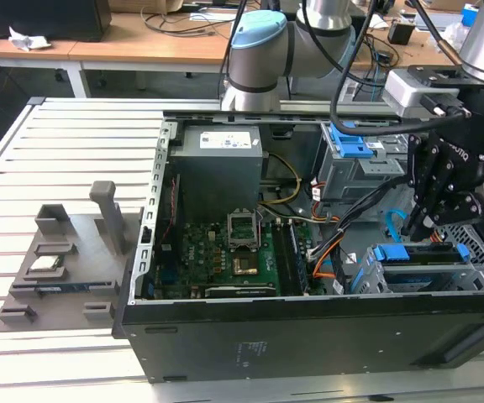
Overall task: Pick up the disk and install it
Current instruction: 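Insert the second disk wire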
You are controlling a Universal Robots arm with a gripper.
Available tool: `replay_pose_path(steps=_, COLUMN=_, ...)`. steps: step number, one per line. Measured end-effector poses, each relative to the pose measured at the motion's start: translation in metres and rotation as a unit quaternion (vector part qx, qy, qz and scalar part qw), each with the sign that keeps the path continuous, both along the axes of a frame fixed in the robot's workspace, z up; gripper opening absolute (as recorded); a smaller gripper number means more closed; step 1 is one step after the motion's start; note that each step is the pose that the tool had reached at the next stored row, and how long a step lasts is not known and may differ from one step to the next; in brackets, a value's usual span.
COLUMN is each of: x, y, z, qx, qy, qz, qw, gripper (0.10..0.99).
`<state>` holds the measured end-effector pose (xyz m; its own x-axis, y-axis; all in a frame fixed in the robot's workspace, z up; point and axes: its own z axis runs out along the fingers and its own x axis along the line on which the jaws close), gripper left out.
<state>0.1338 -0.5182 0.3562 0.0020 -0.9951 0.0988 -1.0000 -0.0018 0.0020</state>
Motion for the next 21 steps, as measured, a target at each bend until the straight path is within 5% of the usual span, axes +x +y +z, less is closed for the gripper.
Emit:
replay_pose_path(steps=7, x=0.0122, y=-0.0002, z=-0.0071, qx=-0.0008, qy=0.0, qz=0.0, qw=1.0, gripper=0.161)
replay_pose_path(steps=21, x=0.0169, y=-0.0016, z=-0.0156, qx=-0.0009, qy=0.0, qz=0.0, qw=1.0, gripper=0.161)
